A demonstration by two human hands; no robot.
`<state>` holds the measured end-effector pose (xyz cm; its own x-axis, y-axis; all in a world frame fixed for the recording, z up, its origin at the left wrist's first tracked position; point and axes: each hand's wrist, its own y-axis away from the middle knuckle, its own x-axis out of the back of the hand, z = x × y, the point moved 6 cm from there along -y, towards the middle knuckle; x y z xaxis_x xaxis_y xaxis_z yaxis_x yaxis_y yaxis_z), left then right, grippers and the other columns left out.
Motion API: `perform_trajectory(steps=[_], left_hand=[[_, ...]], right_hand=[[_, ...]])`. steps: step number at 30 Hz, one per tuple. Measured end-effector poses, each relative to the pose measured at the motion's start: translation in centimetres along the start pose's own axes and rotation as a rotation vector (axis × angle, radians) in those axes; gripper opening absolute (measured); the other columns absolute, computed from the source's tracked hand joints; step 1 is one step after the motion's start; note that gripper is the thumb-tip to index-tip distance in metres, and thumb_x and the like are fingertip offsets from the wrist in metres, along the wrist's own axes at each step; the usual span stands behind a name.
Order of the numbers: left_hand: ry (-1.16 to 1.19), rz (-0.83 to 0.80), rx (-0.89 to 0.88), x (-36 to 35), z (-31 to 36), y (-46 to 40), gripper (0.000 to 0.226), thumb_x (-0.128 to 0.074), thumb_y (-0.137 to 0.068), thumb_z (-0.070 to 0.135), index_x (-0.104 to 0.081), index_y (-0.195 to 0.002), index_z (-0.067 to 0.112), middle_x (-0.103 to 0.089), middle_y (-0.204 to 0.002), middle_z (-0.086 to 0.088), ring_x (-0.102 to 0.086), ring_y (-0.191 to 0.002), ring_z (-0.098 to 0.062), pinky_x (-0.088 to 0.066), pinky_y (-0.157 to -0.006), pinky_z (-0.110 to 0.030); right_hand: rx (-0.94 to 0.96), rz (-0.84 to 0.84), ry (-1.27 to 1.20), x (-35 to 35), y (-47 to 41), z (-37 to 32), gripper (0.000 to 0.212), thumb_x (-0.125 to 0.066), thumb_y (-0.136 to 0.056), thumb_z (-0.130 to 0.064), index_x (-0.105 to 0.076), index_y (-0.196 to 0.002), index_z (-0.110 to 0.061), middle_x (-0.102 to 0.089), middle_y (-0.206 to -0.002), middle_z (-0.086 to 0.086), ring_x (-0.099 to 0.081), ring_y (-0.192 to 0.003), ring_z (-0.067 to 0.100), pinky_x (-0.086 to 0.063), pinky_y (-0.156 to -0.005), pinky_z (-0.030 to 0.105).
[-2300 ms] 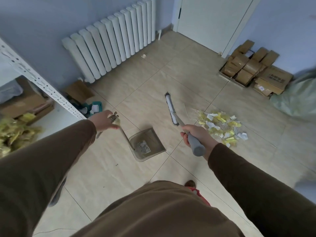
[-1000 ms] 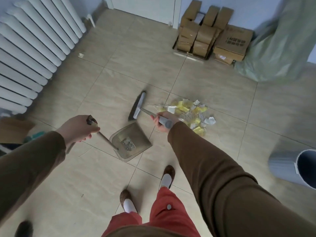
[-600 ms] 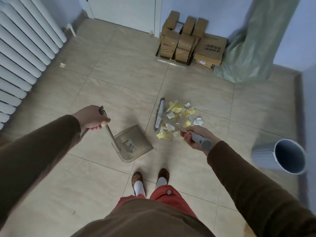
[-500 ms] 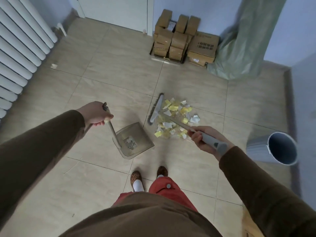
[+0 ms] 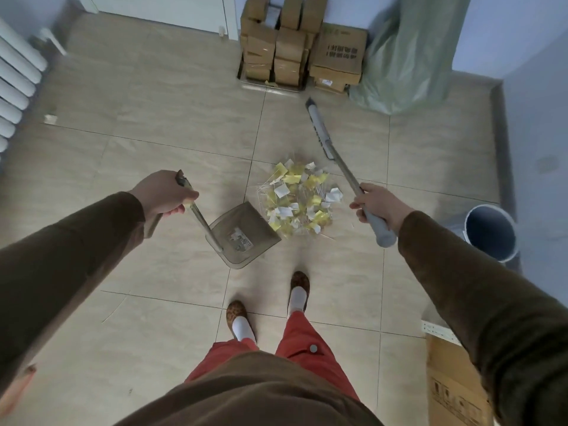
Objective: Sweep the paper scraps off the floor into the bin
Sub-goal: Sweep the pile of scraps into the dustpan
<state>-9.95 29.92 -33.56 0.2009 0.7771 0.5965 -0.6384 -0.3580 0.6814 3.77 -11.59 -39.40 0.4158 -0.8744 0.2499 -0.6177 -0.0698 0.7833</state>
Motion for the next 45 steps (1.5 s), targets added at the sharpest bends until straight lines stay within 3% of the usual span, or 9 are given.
perform_trajectory(steps=[5, 9, 14, 24, 29, 34, 39, 42, 45], left_hand=[[0.02, 0.0, 0.014, -0.6, 3.1, -1.6, 0.026, -0.065, -0.088, 0.019, -0.063, -0.097, -0.006, -0.063, -0.07, -0.014, -0.044, -0.05, -0.018, -0.036, -0.046, -0.025], [0.011, 0.008, -0.015, -1.0, 6.3, -3.4, 0.028, -0.065, -0.087, 0.019, -0.062, -0.099, -0.006, -0.064, -0.074, -0.015, -0.044, -0.055, -0.018, -0.037, -0.049, -0.026], [-0.005, 0.039, -0.07, -0.7, 10.1, -5.8, 0.02, -0.067, -0.087, 0.022, -0.067, -0.095, 0.004, -0.071, -0.081, -0.018, -0.049, -0.056, -0.019, -0.04, -0.052, -0.027], [0.029, 0.034, -0.081, -1.9, 11.8, -7.4, 0.028, -0.069, -0.087, 0.024, -0.068, -0.096, -0.003, -0.072, -0.082, -0.022, -0.048, -0.055, -0.022, -0.04, -0.052, -0.029], [-0.002, -0.038, -0.073, -2.8, 11.2, -7.0, 0.029, -0.069, -0.086, 0.019, -0.067, -0.098, -0.007, -0.067, -0.075, -0.021, -0.048, -0.052, -0.023, -0.038, -0.049, -0.027], [-0.078, -0.09, -0.113, -3.6, 11.4, -6.0, 0.028, -0.068, -0.088, 0.018, -0.066, -0.1, -0.007, -0.067, -0.076, -0.022, -0.049, -0.053, -0.024, -0.04, -0.047, -0.027], [-0.102, -0.118, -0.155, -5.6, 12.6, -4.8, 0.026, -0.067, -0.088, 0.019, -0.065, -0.101, -0.004, -0.066, -0.076, -0.02, -0.049, -0.054, -0.022, -0.04, -0.047, -0.027], [-0.093, -0.125, -0.181, -7.1, 13.6, -4.5, 0.026, -0.066, -0.088, 0.02, -0.064, -0.101, -0.003, -0.065, -0.075, -0.017, -0.048, -0.051, -0.019, -0.04, -0.046, -0.026], [-0.06, -0.128, -0.208, -8.9, 14.3, -4.6, 0.027, -0.066, -0.087, 0.018, -0.063, -0.101, -0.005, -0.063, -0.072, -0.015, -0.049, -0.051, -0.019, -0.041, -0.046, -0.026]], right_hand=[[-0.086, 0.07, 0.43, 1.5, -9.4, -0.3, 0.038, -0.04, -0.097, -0.007, -0.043, -0.135, -0.003, -0.055, -0.078, 0.013, -0.053, -0.059, 0.021, -0.046, -0.048, 0.03], [-0.061, -0.002, 0.603, -0.8, -13.7, 1.5, 0.064, -0.055, -0.086, -0.002, -0.031, -0.146, 0.003, -0.05, -0.088, 0.012, -0.056, -0.082, 0.028, -0.055, -0.081, 0.047], [-0.07, -0.135, 0.74, -2.2, -9.4, 4.9, 0.052, -0.04, -0.092, -0.008, -0.025, -0.14, -0.022, -0.055, -0.086, 0.016, -0.056, -0.067, 0.027, -0.048, -0.052, 0.034], [0.05, -0.187, 1.164, 8.7, -2.3, 6.5, 0.061, -0.043, -0.086, 0.002, -0.036, -0.136, -0.031, -0.059, -0.084, 0.01, -0.057, -0.058, 0.022, -0.043, -0.045, 0.027], [0.02, -0.094, 1.056, 13.7, 2.1, 8.3, 0.062, -0.044, -0.09, -0.003, -0.034, -0.14, -0.039, -0.056, -0.077, 0.004, -0.053, -0.049, 0.017, -0.04, -0.04, 0.02], [-0.107, 0.043, 0.663, 14.0, 2.7, 11.6, 0.05, -0.046, -0.093, -0.003, -0.038, -0.133, -0.032, -0.056, -0.079, 0.013, -0.051, -0.043, 0.017, -0.041, -0.038, 0.022], [-0.206, 0.086, 0.326, 7.1, -3.1, 11.5, 0.049, -0.043, -0.094, 0.0, -0.028, -0.139, -0.011, -0.052, -0.081, 0.015, -0.046, -0.054, 0.018, -0.041, -0.042, 0.027], [-0.25, 0.042, 0.243, 0.2, -4.3, 11.6, 0.064, -0.041, -0.094, -0.002, -0.012, -0.15, -0.013, -0.052, -0.079, 0.014, -0.048, -0.055, 0.019, -0.041, -0.045, 0.029], [-0.258, -0.057, 0.194, -3.9, -2.6, 12.9, 0.058, -0.038, -0.093, -0.002, -0.017, -0.145, -0.018, -0.051, -0.087, 0.014, -0.047, -0.057, 0.019, -0.042, -0.044, 0.027]])
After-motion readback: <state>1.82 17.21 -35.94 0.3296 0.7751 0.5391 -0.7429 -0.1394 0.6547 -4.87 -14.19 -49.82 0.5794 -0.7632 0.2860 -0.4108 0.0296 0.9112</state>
